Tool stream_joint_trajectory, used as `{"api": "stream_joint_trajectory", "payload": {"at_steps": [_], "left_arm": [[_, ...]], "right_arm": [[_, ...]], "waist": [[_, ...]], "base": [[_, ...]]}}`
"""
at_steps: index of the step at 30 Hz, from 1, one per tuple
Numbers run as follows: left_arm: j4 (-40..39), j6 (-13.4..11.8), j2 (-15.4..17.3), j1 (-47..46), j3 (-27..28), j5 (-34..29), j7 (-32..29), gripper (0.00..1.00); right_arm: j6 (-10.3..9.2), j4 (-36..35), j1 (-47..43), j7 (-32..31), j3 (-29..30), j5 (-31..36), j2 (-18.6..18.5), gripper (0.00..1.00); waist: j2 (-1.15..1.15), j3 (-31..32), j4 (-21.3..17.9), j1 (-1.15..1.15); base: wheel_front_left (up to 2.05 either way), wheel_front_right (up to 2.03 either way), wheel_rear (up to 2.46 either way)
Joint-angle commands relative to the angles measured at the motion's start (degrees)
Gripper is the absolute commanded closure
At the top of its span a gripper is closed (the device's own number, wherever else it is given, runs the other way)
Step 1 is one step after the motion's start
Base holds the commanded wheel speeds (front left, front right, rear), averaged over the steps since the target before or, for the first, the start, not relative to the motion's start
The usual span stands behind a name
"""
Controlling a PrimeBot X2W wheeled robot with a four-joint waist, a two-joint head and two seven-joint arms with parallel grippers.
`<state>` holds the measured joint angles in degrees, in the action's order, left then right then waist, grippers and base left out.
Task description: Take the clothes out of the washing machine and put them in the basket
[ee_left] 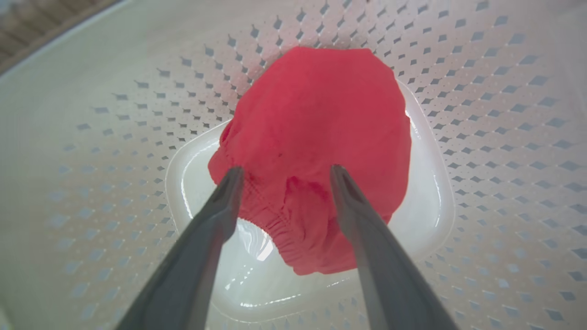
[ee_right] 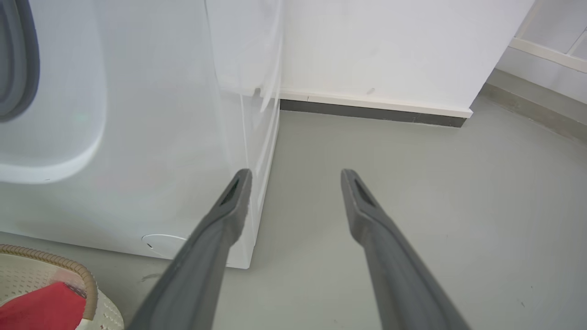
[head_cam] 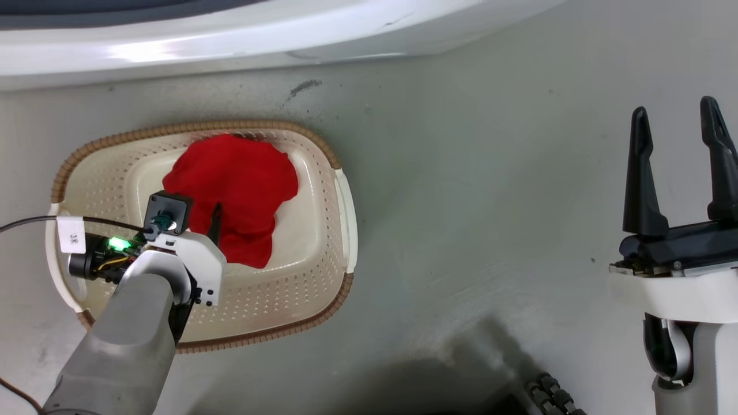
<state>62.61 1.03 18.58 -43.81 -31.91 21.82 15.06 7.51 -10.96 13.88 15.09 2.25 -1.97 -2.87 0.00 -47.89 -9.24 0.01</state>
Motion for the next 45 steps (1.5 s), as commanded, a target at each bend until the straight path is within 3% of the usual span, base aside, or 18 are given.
{"api": "stream_joint_trajectory", "payload": {"at_steps": [1,6,13,22,26,35,45], "left_arm": [[-1.76,-0.39,0.1,1.2,1.01,-0.22,0.16,0.0],[-8.34,-0.95,0.43,6.04,4.06,-1.61,0.17,0.0],[-18.59,0.7,-0.69,14.86,10.43,-3.62,0.16,0.0],[-30.79,-0.38,-1.48,22.18,18.43,-6.19,0.16,0.0],[-34.01,2.14,-2.6,24.46,22.02,-4.13,0.16,0.0],[-37.38,4.09,2.25,14.48,23.4,-5.98,-1.91,0.0],[-34.87,6.04,10.29,-8.23,21.74,-4.24,-17.66,0.0]], "right_arm": [[-0.04,0.64,0.54,0.12,-0.23,-0.26,-0.01,0.0],[-0.04,2.09,-0.87,0.12,0.25,-0.77,-0.01,0.0],[-0.04,5.25,-2.57,0.12,0.53,-3.42,-0.03,0.0],[-0.04,7.16,-3.94,0.12,-0.3,-4.3,-0.03,0.0],[-0.04,7.66,-4.94,0.12,-0.43,-4.54,-0.02,0.0],[-0.04,6.58,-4.31,0.12,-1.0,-5.79,-0.01,0.0],[-0.04,5.83,-2.72,0.12,-2.51,-8.66,0.0,0.0]], "waist": [[0.0,1.98,-0.17,-0.01],[0.0,6.28,0.25,-0.01],[0.0,13.91,1.31,-0.01],[0.0,20.58,0.73,-0.01],[0.0,22.68,0.26,-0.01],[0.0,19.49,-2.46,-0.01],[0.0,11.77,-7.62,-0.01]], "base": [[0.0,0.0,0.0],[0.0,0.0,0.0],[0.0,0.0,0.0],[0.0,0.0,0.0],[0.0,0.0,0.0],[0.0,0.0,0.0],[0.0,0.0,0.0]]}}
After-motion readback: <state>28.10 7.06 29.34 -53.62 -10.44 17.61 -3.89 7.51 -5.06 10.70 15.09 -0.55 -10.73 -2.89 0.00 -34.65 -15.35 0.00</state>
